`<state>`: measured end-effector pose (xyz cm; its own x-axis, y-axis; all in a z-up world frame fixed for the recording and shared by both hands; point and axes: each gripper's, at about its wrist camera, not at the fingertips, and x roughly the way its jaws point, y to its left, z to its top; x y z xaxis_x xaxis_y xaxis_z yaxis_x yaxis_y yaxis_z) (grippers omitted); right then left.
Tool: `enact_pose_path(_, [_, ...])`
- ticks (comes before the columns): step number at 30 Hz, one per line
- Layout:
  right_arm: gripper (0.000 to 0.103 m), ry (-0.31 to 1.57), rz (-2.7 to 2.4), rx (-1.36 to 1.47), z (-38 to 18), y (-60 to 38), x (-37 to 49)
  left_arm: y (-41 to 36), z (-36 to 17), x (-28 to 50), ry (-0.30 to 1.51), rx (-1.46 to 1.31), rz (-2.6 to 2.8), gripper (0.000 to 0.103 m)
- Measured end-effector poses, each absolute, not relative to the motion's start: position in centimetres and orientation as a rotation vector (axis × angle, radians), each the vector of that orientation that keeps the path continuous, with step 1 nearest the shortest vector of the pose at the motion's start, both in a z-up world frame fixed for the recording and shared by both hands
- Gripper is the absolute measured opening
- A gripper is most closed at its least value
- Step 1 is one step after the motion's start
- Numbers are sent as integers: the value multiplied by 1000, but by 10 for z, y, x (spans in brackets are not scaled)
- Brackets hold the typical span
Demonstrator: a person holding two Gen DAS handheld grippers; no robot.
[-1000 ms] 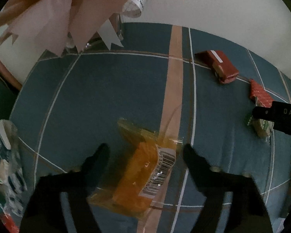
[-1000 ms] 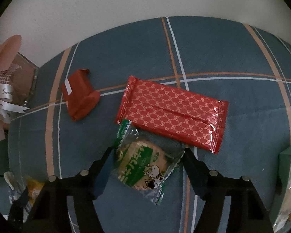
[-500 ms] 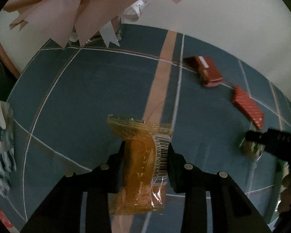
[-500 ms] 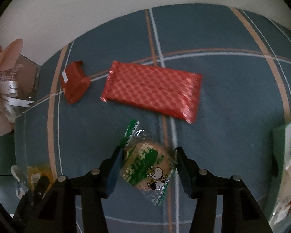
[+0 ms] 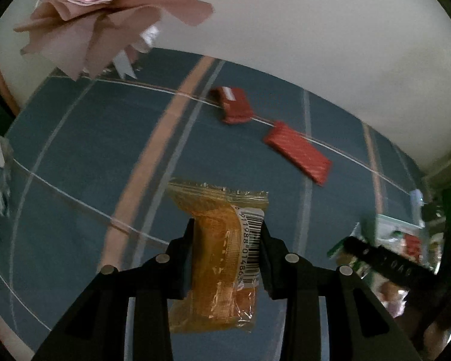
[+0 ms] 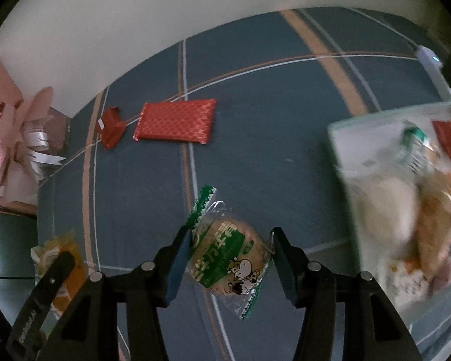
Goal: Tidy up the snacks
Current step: 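Carry both packets over the white tray and open both tools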
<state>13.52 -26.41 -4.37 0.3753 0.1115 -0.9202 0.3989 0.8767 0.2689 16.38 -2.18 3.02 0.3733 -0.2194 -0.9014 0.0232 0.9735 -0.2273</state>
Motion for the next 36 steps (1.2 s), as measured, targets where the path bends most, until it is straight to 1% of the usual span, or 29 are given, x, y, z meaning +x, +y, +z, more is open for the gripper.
enact_pose_path(7, [56,1110,-245,491,-21,-295,79,-68,39,130,1175,-202,-159,37])
enact_pose_path(15, [57,1050,-310,518,-9,-323,40,-116,42,106,1171,-199,-154,37])
enact_pose_path(26, [57,1001,-351,558,-2,-355,17,-182,53,94,1133,-128,-188,38])
enact_pose_path(36, [57,958,-401,592,6,-389,5,-212,54,89,1129,-103,-253,38])
